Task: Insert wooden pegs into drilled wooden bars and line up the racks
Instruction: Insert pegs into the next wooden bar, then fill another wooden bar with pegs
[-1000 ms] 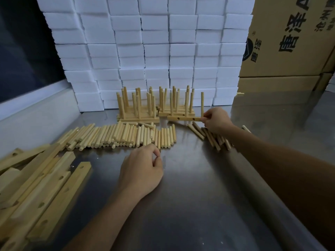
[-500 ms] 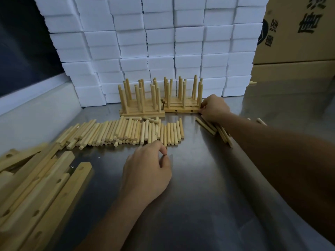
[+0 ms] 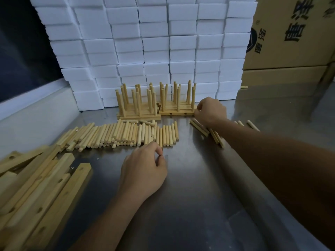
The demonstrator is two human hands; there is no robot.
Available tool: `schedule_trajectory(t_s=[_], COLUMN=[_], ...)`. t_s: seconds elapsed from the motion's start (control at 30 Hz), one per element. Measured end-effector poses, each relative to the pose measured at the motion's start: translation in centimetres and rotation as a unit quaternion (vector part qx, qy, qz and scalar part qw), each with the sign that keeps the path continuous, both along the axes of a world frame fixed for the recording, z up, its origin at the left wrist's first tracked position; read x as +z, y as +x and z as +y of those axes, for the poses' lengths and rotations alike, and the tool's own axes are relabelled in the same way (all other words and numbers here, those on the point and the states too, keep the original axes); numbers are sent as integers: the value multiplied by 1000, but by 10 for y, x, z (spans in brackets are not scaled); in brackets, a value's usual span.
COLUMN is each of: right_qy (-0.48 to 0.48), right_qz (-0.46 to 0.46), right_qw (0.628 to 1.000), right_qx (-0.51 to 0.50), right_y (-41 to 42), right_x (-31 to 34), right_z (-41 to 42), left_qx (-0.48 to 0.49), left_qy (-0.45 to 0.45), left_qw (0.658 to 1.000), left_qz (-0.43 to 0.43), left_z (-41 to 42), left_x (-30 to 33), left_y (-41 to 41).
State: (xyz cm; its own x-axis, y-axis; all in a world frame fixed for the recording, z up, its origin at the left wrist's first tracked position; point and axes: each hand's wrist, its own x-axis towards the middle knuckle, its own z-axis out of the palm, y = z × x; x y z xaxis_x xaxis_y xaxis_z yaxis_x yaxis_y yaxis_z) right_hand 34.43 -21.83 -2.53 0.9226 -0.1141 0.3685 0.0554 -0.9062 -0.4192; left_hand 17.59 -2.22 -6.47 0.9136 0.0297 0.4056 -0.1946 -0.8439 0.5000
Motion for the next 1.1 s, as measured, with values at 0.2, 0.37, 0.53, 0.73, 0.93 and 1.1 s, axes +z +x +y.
schedule_trajectory(t_s=[0.2,0.37,0.53,0.73,0.93,1.1], right_qy=[17,55,100,114,128,160], right_qz=[-18,-35,-31,-51,-45,-42], right_qw=[999,996,992,990,989,984], right_qx=[29,58,75,62,59,62], right_y=[-40,-83,-118,-131,-137,-140], right_x=[10,11,3,-4,-8,-5], right_z=[-3,-11,-25,-31,-28,-25], left_qx=[16,79,227,268,166,221], left_qy=[10,48,225,189,174,227], left_qw=[1000,995,946,923,968,947], left_qz=[19,-30,57,201,78,48], left_z=[-3,-1,11,21,16,18], left_x=[5,12,23,29,27,29], left_y=[-4,-15,-27,-32,-33,-33])
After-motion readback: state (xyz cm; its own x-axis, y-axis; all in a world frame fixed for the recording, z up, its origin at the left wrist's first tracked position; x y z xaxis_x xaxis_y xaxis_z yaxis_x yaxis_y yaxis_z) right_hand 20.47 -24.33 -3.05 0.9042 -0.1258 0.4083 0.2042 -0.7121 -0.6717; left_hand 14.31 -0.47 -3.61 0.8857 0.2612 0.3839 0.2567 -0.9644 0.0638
